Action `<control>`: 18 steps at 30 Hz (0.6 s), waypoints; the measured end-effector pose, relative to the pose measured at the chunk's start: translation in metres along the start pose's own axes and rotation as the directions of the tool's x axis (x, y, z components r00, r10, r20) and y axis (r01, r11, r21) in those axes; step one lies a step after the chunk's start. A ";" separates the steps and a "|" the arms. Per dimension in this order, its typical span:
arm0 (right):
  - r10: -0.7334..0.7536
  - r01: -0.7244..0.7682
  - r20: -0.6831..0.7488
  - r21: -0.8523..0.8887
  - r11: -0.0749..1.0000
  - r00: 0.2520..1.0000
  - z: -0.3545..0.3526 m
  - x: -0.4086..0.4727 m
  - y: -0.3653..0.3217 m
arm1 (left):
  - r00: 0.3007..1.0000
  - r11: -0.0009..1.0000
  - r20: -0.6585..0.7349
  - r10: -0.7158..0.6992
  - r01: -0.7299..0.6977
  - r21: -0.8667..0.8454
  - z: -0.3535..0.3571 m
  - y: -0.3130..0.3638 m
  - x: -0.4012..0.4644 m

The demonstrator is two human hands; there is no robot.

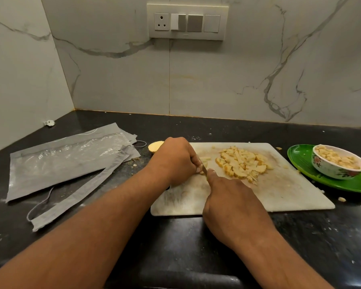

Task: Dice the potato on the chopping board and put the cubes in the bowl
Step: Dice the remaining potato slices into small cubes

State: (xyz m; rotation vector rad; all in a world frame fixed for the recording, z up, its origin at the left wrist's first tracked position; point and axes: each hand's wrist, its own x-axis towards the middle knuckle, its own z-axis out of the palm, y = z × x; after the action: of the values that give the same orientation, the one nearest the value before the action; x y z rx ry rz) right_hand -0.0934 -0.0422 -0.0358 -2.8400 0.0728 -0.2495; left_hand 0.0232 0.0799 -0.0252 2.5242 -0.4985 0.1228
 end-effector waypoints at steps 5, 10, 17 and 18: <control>-0.050 0.051 0.024 -0.037 0.998 0.998 -0.011 -0.022 0.003 | 1.000 1.000 0.004 -0.006 0.006 0.011 0.000 0.000 0.001; -0.049 0.045 -0.068 -0.052 0.998 0.997 -0.021 -0.038 0.008 | 1.000 0.999 0.018 0.013 -0.013 -0.037 -0.001 -0.008 -0.002; -0.021 0.016 -0.127 -0.035 0.999 0.992 -0.008 -0.011 -0.005 | 0.993 0.955 -0.088 -0.085 0.056 -0.292 0.007 -0.014 -0.004; -0.024 0.020 -0.122 -0.037 0.999 0.992 -0.004 -0.007 -0.006 | 0.991 0.947 -0.089 -0.097 0.064 -0.316 0.008 -0.015 -0.003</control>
State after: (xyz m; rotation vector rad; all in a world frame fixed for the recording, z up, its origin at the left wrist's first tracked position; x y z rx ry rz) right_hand -0.1009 -0.0376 -0.0312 -2.8592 0.0725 -0.4317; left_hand 0.0256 0.0881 -0.0402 2.2105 -0.3417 0.1322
